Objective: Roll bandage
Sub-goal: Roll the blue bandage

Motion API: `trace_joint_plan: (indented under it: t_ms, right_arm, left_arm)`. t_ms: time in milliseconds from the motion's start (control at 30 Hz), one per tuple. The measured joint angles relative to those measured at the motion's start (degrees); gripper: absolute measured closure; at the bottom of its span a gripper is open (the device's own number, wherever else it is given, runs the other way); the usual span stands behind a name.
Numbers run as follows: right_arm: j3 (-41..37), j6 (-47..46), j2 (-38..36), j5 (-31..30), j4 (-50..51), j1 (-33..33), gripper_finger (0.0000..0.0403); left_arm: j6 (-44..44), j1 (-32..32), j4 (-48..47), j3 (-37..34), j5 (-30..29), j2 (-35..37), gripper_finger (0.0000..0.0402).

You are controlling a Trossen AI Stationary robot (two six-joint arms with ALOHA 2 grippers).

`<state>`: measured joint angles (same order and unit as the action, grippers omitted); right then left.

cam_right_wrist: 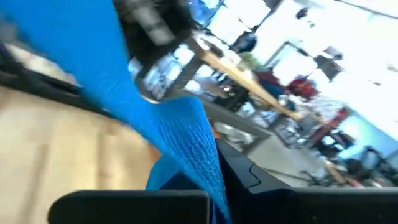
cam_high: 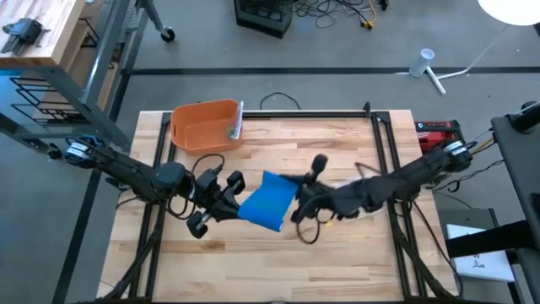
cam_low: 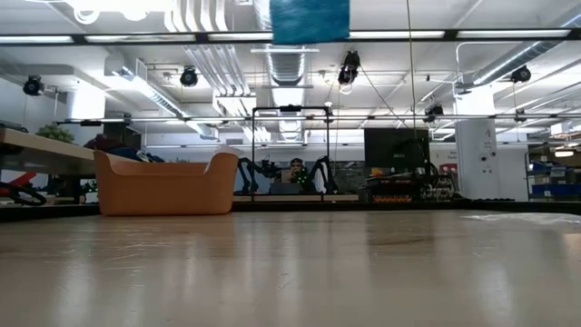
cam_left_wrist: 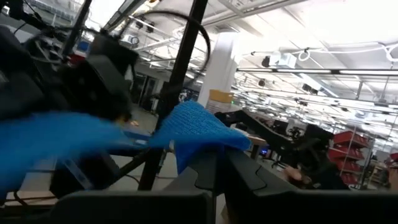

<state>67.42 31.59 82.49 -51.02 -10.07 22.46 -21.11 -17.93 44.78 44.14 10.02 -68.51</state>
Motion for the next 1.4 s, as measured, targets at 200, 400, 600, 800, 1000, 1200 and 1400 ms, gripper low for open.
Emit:
trace_joint_plan:
  t_ms: [200,400,600,800,1000,1200,1400]
  right_arm:
    - [-0.57,0.54,-4.52,0.01,2.08,-3.49,0.0402]
    - [-0.73,-2.09,-5.34,3.97,7.18,-7.96,0.0403]
    - [-1.30,-9.22,-5.28,12.50,13.03,-11.12,0.0403]
    - [-1.97,-6.25,-6.51,12.45,10.88,-13.75,0.0403]
    - [1.34,0.39,-11.13,12.59,2.70,-14.94,0.0403]
    - [5.70,4.35,-13.68,13.87,0.67,-15.02,0.0403]
    - [7.61,5.15,-13.70,13.83,0.81,-16.49,0.0403]
  left_arm:
    - [-0.35,-0.09,-0.03,0.01,0.25,0.00,0.0399]
    - [-0.39,-0.11,-0.05,0.00,1.03,0.01,0.0399]
    - [-0.39,-0.13,-0.05,-0.02,1.05,0.00,0.0399]
    - [-0.36,-0.13,-1.18,-0.04,1.04,0.02,0.0399]
    - [0.73,-0.13,-2.38,-0.04,1.03,0.00,0.0399]
    - [1.56,-0.13,-3.87,-0.04,0.89,0.01,0.0399]
    - [1.63,-0.13,-6.19,-0.04,0.83,0.02,0.0399]
